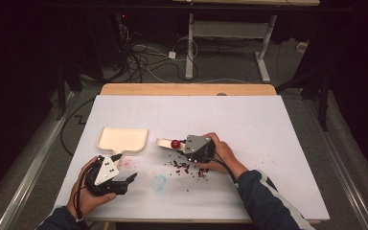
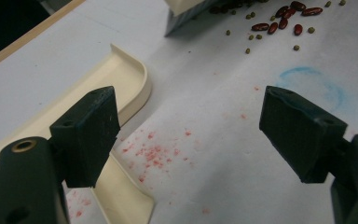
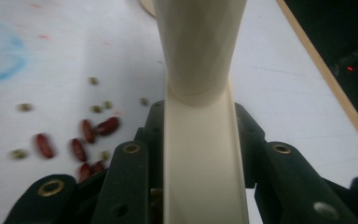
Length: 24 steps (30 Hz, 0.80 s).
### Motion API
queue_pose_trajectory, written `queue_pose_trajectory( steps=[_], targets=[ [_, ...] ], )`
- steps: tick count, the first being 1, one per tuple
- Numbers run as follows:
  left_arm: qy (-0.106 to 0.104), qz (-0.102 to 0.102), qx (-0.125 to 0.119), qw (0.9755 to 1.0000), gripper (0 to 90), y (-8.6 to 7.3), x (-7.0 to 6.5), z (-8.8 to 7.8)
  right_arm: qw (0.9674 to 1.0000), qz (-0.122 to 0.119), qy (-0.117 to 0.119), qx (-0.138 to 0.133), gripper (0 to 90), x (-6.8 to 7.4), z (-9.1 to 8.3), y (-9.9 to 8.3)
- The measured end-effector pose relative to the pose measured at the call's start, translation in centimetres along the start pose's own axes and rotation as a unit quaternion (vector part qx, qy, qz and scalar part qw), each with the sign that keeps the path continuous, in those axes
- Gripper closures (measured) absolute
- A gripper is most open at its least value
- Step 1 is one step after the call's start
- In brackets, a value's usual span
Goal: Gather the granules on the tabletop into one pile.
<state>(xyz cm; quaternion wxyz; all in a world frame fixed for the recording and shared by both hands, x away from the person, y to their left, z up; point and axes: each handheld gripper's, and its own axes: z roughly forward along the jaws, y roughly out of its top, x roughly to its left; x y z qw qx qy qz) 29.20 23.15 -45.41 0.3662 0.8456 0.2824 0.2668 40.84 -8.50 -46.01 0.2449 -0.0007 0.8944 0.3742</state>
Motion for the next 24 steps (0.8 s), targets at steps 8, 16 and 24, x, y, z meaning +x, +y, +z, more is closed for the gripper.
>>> queue_pose_trajectory(
  steps=[8, 16, 24],
  targets=[
    [0.000, 0.002, 0.001, 1.0000, 19.4, 0.1, -0.1, 0.1, 0.9989, -0.002, 0.039, -0.025, 66.1, 1.9, -3.0, -1.3],
    [0.004, 0.005, 0.001, 1.0000, 19.4, 0.3, -0.1, 0.1, 0.9988, 0.016, -0.003, -0.047, 67.3, 1.2, -4.6, -1.4],
    [0.014, -0.005, -0.010, 0.9998, 19.4, 0.1, 0.4, -0.5, 0.9926, 0.091, -0.043, -0.068, 67.4, 1.1, -7.4, 1.7]
  ],
)
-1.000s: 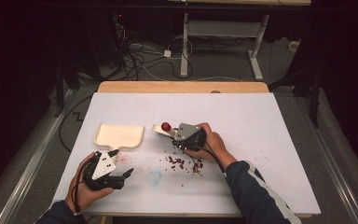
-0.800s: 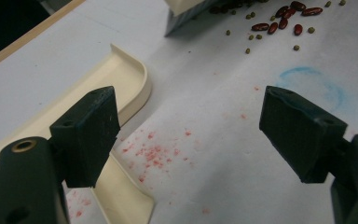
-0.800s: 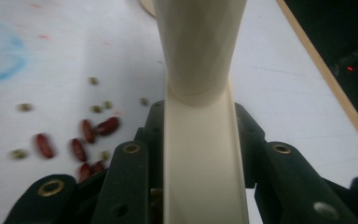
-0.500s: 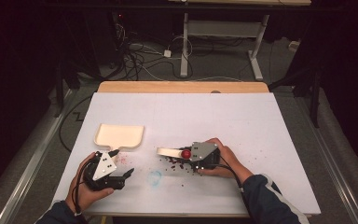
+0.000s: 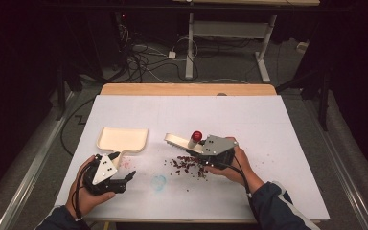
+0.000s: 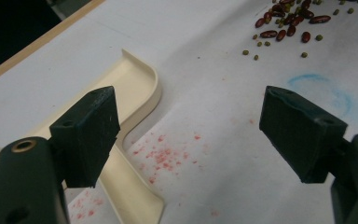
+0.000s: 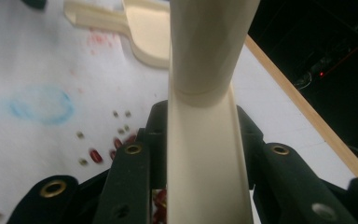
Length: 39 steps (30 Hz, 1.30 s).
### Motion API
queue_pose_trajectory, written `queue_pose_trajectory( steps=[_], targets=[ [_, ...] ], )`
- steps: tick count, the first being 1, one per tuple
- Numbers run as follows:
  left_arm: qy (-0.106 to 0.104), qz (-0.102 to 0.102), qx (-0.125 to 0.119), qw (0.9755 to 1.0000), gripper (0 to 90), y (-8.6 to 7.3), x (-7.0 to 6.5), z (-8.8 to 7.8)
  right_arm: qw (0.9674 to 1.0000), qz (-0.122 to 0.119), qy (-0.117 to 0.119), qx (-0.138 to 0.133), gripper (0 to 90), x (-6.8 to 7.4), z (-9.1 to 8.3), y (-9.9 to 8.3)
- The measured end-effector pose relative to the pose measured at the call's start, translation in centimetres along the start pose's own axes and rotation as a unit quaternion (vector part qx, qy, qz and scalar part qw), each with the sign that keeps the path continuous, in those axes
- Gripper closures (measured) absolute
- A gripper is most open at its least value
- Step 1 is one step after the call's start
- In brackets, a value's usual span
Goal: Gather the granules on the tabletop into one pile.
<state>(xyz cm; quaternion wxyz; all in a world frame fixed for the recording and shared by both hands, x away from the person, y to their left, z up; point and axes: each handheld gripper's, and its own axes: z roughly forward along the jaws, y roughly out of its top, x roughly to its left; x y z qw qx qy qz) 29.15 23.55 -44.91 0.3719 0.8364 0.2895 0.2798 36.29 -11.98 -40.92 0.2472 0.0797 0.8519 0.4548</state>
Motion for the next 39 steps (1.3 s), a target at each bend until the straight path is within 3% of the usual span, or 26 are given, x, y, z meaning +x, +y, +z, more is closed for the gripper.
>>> queue_pose_trajectory(
  steps=[4, 5, 7, 9, 14, 20, 21, 23, 24, 27, 29, 36, 39],
  targets=[
    [0.011, -0.005, -0.010, 0.9999, 19.4, 0.0, 0.2, -0.5, 0.9970, 0.066, 0.035, -0.020, 67.4, 1.3, -1.1, 1.9],
    [0.015, -0.006, -0.012, 0.9998, 19.4, 0.0, 0.3, -0.7, 0.9970, 0.066, 0.035, -0.020, 67.4, 1.3, -1.1, 1.9],
    [0.025, -0.012, -0.021, 0.9994, 19.4, 0.0, 0.5, -1.0, 0.9908, 0.116, 0.069, -0.012, 67.4, 3.4, -1.0, 2.4],
    [0.031, -0.009, -0.027, 0.9991, 19.4, 0.0, 0.7, -1.2, 0.9844, 0.148, 0.096, -0.002, 67.4, 5.1, -0.4, 2.3],
    [0.058, -0.034, -0.046, 0.9967, 19.4, -0.3, 1.4, -2.1, 0.9733, 0.186, 0.126, 0.043, 67.4, 8.0, 2.2, 1.4],
    [0.055, -0.037, -0.045, 0.9968, 19.4, -0.4, 1.4, -2.0, 0.9727, 0.207, 0.086, 0.059, 67.4, 7.6, 3.5, 0.8],
    [0.053, -0.036, -0.042, 0.9971, 19.4, -0.4, 1.4, -1.9, 0.9705, 0.223, 0.068, 0.060, 67.2, 6.8, 3.6, 0.2],
    [0.049, -0.035, -0.039, 0.9974, 19.4, -0.4, 1.3, -1.8, 0.9701, 0.227, 0.059, 0.062, 67.1, 6.4, 3.7, -0.2],
    [0.046, -0.033, -0.037, 0.9977, 19.4, -0.4, 1.1, -1.6, 0.9642, 0.253, 0.047, 0.064, 66.9, 5.7, 3.7, -0.8],
    [0.045, -0.023, -0.037, 0.9981, 19.4, -0.3, 1.0, -1.4, 0.9633, 0.259, 0.031, 0.064, 66.9, 5.0, 3.6, -1.1],
    [0.041, -0.020, -0.034, 0.9984, 19.4, -0.2, 0.8, -1.3, 0.9605, 0.271, 0.010, 0.065, 67.0, 4.3, 3.2, -1.4],
    [0.034, -0.015, -0.028, 0.9989, 19.4, -0.2, 0.6, -1.1, 0.9575, 0.279, -0.021, 0.069, 67.1, 3.3, 2.0, -2.0],
    [0.033, -0.014, -0.026, 0.9990, 19.4, -0.2, 0.6, -1.1, 0.9603, 0.268, -0.033, 0.069, 67.3, 3.1, 1.7, -1.7]
  ],
)
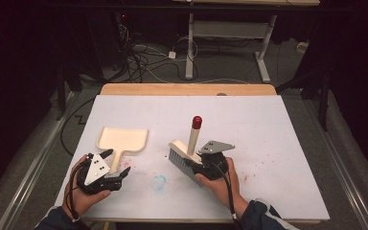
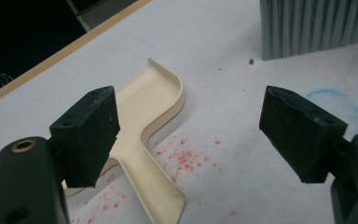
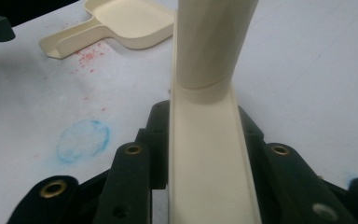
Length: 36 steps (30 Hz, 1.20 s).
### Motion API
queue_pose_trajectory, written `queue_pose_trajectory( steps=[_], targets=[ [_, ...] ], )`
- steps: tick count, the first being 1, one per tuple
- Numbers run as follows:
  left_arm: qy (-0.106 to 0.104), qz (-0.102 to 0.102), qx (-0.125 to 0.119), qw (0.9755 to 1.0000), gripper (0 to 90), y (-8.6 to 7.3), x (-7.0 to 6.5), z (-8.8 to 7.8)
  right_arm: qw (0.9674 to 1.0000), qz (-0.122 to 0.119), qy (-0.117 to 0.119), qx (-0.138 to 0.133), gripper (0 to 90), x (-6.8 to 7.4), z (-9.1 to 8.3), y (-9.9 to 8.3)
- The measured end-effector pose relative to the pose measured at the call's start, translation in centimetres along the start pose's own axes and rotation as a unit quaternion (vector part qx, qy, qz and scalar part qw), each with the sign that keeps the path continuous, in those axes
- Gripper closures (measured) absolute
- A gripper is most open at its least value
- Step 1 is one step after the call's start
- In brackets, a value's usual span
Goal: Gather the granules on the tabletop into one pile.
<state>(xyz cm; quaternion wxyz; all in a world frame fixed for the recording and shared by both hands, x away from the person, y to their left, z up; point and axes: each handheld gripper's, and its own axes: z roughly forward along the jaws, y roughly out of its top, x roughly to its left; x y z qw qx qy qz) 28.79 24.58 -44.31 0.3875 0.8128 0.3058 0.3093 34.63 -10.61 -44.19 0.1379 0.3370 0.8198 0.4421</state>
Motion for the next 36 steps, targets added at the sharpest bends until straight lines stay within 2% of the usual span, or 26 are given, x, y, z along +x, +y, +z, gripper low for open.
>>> queue_pose_trajectory(
  steps=[3, 10, 11, 16, 18, 19, 21, 22, 24, 26, 29, 35, 36],
  targets=[
    [-0.001, 0.001, 0.000, 1.0000, 19.4, 0.0, 0.0, 0.0, 1.0000, 0.000, -0.005, -0.008, 67.4, -0.1, -0.5, 0.4],
    [0.001, -0.003, -0.003, 1.0000, 19.4, 0.1, 0.1, 0.0, 0.9995, 0.009, 0.008, -0.029, 67.3, 0.4, -0.7, 1.3],
    [0.001, -0.005, -0.004, 1.0000, 19.4, 0.1, 0.1, 0.0, 0.9991, 0.013, 0.019, -0.034, 67.3, 1.1, -0.3, 1.7],
    [-0.002, -0.006, -0.005, 1.0000, 19.4, 0.1, 0.2, 0.0, 0.9986, 0.024, 0.029, -0.036, 67.3, 3.1, 2.1, 2.2],
    [-0.002, -0.007, -0.006, 1.0000, 19.4, 0.1, 0.2, 0.0, 0.9985, 0.031, 0.029, -0.034, 67.3, 3.3, 2.8, 2.2],
    [-0.003, -0.006, -0.005, 1.0000, 19.4, 0.0, 0.2, 0.0, 0.9984, 0.044, 0.017, -0.030, 67.3, 3.5, 3.9, 2.0],
    [-0.005, -0.006, -0.005, 1.0000, 19.4, 0.0, 0.2, 0.1, 0.9981, 0.055, 0.010, -0.026, 67.4, 3.5, 4.5, 1.8],
    [-0.005, -0.006, -0.005, 1.0000, 19.4, 0.0, 0.2, 0.1, 0.9983, 0.052, -0.004, -0.028, 67.3, 3.3, 4.5, 1.8],
    [-0.007, -0.004, -0.003, 1.0000, 19.4, 0.0, 0.2, 0.1, 0.9980, 0.058, -0.008, -0.022, 67.2, 2.7, 4.3, 1.7],
    [-0.008, -0.003, 0.000, 1.0000, 19.4, 0.0, 0.1, 0.2, 0.9970, 0.073, -0.018, -0.019, 67.1, 1.9, 3.9, 1.3],
    [-0.009, -0.002, 0.001, 1.0000, 19.4, 0.1, 0.0, 0.2, 0.9947, 0.100, -0.019, -0.010, 66.7, 0.9, 3.0, 0.4],
    [-0.019, 0.002, 0.011, 0.9998, 19.4, 0.2, -0.4, 0.4, 0.9930, 0.115, -0.025, -0.008, 67.0, -0.3, 0.3, -0.8],
    [-0.021, 0.004, 0.013, 0.9997, 19.4, 0.2, -0.5, 0.4, 0.9930, 0.115, -0.025, -0.008, 67.0, -0.3, 0.3, -0.8]
  ],
)
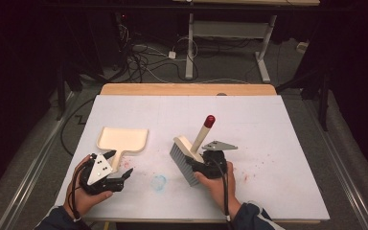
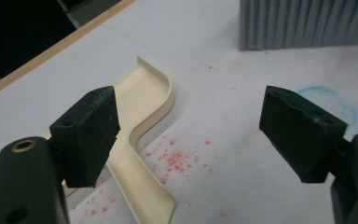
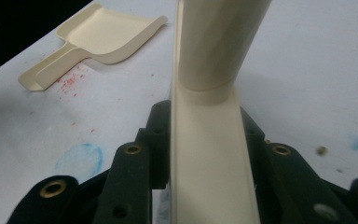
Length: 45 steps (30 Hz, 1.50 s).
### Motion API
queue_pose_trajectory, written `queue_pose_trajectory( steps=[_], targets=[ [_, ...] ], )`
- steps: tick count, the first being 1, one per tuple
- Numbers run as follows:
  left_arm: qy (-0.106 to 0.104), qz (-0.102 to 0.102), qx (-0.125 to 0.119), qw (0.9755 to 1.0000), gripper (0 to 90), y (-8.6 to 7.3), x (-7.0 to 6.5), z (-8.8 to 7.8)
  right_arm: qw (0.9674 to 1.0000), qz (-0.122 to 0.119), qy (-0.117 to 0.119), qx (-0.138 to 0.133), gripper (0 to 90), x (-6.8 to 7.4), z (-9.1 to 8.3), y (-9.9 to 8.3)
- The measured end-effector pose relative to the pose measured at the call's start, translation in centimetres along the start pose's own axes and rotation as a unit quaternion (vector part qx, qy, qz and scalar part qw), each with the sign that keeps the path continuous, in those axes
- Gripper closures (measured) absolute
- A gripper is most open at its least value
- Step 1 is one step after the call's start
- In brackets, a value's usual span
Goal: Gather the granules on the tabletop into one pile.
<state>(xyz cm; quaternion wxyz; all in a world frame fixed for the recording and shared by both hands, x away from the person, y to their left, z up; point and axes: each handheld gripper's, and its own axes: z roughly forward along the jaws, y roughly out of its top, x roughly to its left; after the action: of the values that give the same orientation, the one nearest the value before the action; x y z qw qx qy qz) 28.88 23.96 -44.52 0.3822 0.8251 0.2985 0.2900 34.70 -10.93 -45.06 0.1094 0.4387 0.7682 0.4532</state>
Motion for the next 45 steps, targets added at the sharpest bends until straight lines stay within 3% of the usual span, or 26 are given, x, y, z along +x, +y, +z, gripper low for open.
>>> queue_pose_trajectory(
  steps=[7, 9, 12, 13, 16, 17, 18, 21, 23, 25, 26, 28, 29, 30, 33, 34, 35, 36, 37, 39, 42, 44, 45],
  targets=[
    [-0.006, 0.006, 0.003, 1.0000, 19.4, 0.1, -0.1, 0.2, 0.9993, -0.026, 0.010, -0.023, 67.2, -0.4, -2.3, 0.8],
    [-0.007, 0.008, 0.005, 0.9999, 19.4, 0.1, -0.1, 0.2, 0.9979, -0.051, 0.012, -0.038, 67.2, -0.5, -3.7, 1.6],
    [-0.006, 0.005, 0.003, 1.0000, 19.4, 0.0, -0.1, 0.2, 0.9949, -0.089, -0.009, -0.048, 67.2, -1.0, -5.1, 2.2],
    [-0.007, 0.006, 0.003, 1.0000, 19.4, 0.0, -0.1, 0.2, 0.9949, -0.089, -0.009, -0.048, 67.2, -1.0, -5.1, 2.2],
    [-0.006, 0.008, 0.004, 0.9999, 19.4, 0.1, -0.1, 0.2, 0.9855, -0.151, -0.059, -0.050, 67.3, -2.3, -5.9, 2.2],
    [-0.006, 0.010, 0.005, 0.9999, 19.4, 0.1, -0.1, 0.2, 0.9855, -0.151, -0.059, -0.050, 67.3, -2.3, -5.9, 2.2],
    [-0.006, 0.009, 0.004, 0.9999, 19.4, 0.1, -0.2, 0.2, 0.9787, -0.184, -0.076, -0.049, 67.2, -3.1, -5.6, 2.3],
    [-0.005, 0.009, 0.005, 0.9999, 19.4, 0.2, -0.2, 0.3, 0.9763, -0.198, -0.071, -0.051, 67.2, -4.1, -4.9, 2.5],
    [-0.005, 0.010, 0.008, 0.9999, 19.4, 0.2, -0.1, 0.5, 0.9677, -0.242, -0.046, -0.053, 67.2, -5.7, -3.2, 3.5],
    [-0.006, 0.009, 0.009, 0.9999, 19.4, 0.2, -0.1, 0.6, 0.9612, -0.267, -0.043, -0.052, 67.2, -6.7, -1.7, 4.2],
    [-0.007, 0.009, 0.010, 0.9999, 19.4, 0.2, 0.0, 0.7, 0.9612, -0.267, -0.043, -0.052, 67.2, -6.7, -1.7, 4.2],
    [-0.009, 0.008, 0.012, 0.9999, 19.4, 0.2, 0.1, 1.0, 0.9598, -0.276, -0.025, -0.047, 67.3, -7.6, -0.1, 4.8],
    [-0.009, 0.009, 0.014, 0.9998, 19.4, 0.2, 0.1, 1.0, 0.9569, -0.287, -0.023, -0.040, 67.2, -7.9, 1.6, 5.2],
    [-0.010, 0.008, 0.014, 0.9998, 19.4, 0.2, 0.1, 1.1, 0.9569, -0.287, -0.023, -0.040, 67.2, -7.9, 1.6, 5.2],
    [-0.012, 0.010, 0.016, 0.9998, 19.4, 0.0, 0.0, 1.0, 0.9499, -0.309, -0.036, -0.026, 67.3, -7.2, 3.4, 5.3],
    [-0.012, 0.009, 0.017, 0.9997, 19.4, 0.0, 0.0, 1.0, 0.9412, -0.336, -0.029, -0.019, 67.3, -6.1, 4.0, 5.2],
    [-0.013, 0.009, 0.018, 0.9997, 19.4, -0.1, 0.0, 1.0, 0.9412, -0.336, -0.029, -0.019, 67.3, -6.1, 4.0, 5.2],
    [-0.012, 0.009, 0.018, 0.9997, 19.4, -0.1, 0.0, 0.9, 0.9378, -0.346, -0.024, -0.014, 67.3, -5.5, 4.2, 5.0],
    [-0.012, 0.009, 0.018, 0.9997, 19.4, -0.1, -0.1, 0.9, 0.9301, -0.367, -0.005, -0.009, 67.2, -4.4, 4.5, 4.7],
    [-0.011, 0.010, 0.016, 0.9998, 19.4, -0.2, -0.1, 0.7, 0.9233, -0.383, 0.024, -0.009, 67.1, -3.7, 4.5, 4.3],
    [-0.010, 0.009, 0.017, 0.9998, 19.4, -0.2, 0.0, 0.7, 0.9152, -0.397, 0.068, -0.007, 66.8, -2.8, 4.2, 3.6],
    [-0.011, 0.009, 0.019, 0.9997, 19.4, -0.2, 0.0, 0.7, 0.9080, -0.412, 0.075, -0.005, 66.6, -2.5, 3.8, 3.1],
    [-0.012, 0.008, 0.018, 0.9997, 19.4, -0.2, -0.1, 0.7, 0.9080, -0.412, 0.075, -0.005, 66.6, -2.5, 3.8, 3.1]
  ],
)
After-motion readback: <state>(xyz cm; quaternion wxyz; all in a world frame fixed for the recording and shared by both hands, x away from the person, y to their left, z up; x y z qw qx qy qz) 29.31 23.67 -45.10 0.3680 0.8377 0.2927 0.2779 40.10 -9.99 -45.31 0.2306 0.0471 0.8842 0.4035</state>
